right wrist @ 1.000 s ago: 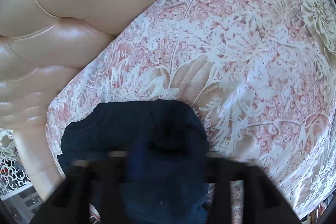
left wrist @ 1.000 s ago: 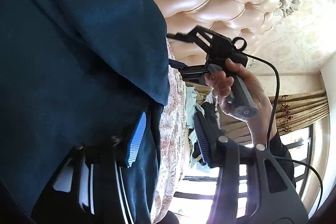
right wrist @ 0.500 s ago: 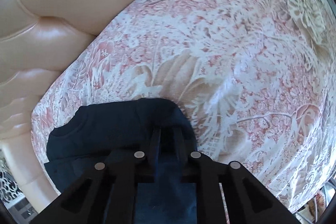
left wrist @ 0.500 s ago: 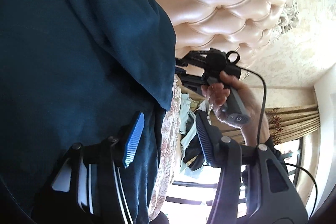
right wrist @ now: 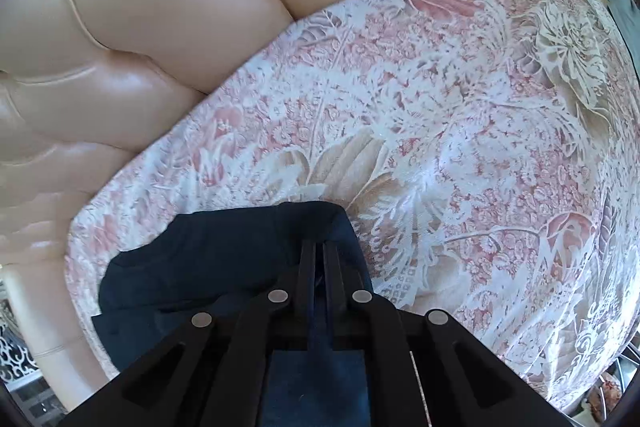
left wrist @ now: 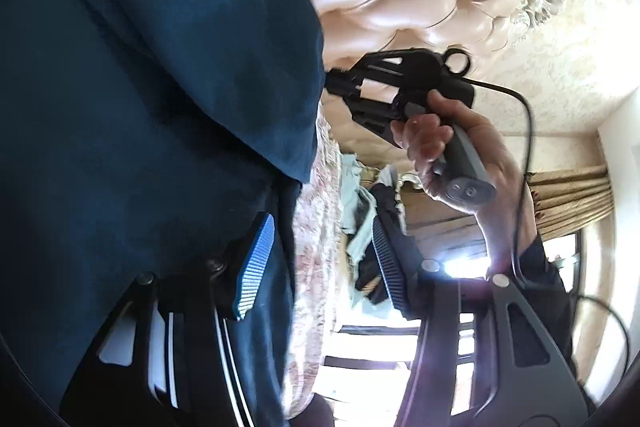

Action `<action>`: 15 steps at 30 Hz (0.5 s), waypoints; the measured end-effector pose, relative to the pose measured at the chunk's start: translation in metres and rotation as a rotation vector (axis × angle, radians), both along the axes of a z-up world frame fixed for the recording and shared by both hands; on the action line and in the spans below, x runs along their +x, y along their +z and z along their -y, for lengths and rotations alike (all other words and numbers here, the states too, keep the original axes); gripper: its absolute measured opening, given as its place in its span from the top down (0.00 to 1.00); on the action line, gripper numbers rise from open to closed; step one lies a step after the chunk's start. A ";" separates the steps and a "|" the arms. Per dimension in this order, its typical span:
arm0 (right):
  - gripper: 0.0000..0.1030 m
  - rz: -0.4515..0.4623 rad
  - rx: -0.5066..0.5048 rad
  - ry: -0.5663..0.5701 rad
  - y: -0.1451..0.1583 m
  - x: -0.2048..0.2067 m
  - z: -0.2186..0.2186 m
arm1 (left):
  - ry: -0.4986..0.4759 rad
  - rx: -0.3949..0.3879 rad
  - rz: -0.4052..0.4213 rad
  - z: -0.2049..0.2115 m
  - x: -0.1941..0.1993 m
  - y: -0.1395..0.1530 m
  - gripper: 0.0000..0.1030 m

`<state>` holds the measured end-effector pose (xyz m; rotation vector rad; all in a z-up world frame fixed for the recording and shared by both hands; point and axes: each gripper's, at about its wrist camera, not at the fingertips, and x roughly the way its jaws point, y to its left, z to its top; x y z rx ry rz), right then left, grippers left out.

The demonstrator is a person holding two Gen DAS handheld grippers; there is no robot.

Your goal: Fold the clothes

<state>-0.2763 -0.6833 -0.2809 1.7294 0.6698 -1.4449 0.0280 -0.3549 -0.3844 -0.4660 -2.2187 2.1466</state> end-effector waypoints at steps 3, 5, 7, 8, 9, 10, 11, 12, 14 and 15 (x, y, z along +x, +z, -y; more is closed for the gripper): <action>0.98 0.026 -0.021 -0.013 0.008 -0.007 -0.005 | 0.017 0.118 -0.003 0.000 -0.015 -0.018 0.47; 0.98 0.046 -0.030 -0.025 0.012 -0.008 -0.009 | 0.021 0.163 0.007 0.001 -0.024 -0.026 0.47; 0.98 0.061 -0.035 -0.027 0.009 -0.006 -0.008 | 0.040 0.188 0.013 0.004 -0.031 -0.029 0.47; 0.98 0.068 -0.037 -0.025 0.006 -0.005 -0.006 | 0.049 0.192 0.025 0.005 -0.036 -0.031 0.47; 0.98 0.074 -0.040 -0.025 0.004 -0.004 -0.005 | 0.054 0.199 0.036 0.007 -0.040 -0.032 0.47; 0.98 0.080 -0.043 -0.026 0.003 -0.003 -0.005 | 0.054 0.207 0.038 0.010 -0.045 -0.033 0.48; 0.98 0.086 -0.045 -0.028 0.002 -0.002 -0.005 | 0.060 0.198 0.046 0.013 -0.052 -0.031 0.50; 0.98 0.090 -0.048 -0.030 0.002 -0.003 -0.005 | 0.060 0.185 0.060 0.015 -0.057 -0.030 0.51; 0.98 0.097 -0.053 -0.038 0.001 -0.004 -0.006 | 0.048 0.152 0.102 0.018 -0.067 -0.029 0.65; 0.98 0.101 -0.056 -0.042 0.001 -0.005 -0.007 | 0.038 0.124 0.132 0.019 -0.071 -0.028 0.78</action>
